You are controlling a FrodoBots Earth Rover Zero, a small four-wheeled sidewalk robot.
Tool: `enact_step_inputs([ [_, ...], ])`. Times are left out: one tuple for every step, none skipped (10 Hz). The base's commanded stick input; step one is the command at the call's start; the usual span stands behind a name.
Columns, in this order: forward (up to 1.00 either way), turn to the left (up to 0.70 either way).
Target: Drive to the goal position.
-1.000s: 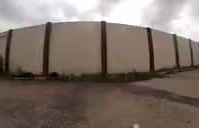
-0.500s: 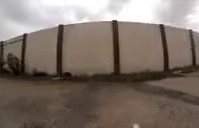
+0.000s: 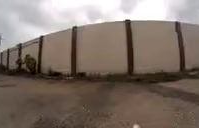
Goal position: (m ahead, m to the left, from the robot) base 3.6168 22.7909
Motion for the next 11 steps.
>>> enact_step_inputs([
  [0.0, 0.45],
  [0.0, 0.45],
  [0.0, 0.45],
  [0.0, 0.45],
  [0.0, 0.45],
  [0.0, 0.45],
  [0.0, 0.45],
  [0.0, 0.45],
  [0.0, 0.45],
  [0.0, 0.45],
  [0.0, 0.45],
])
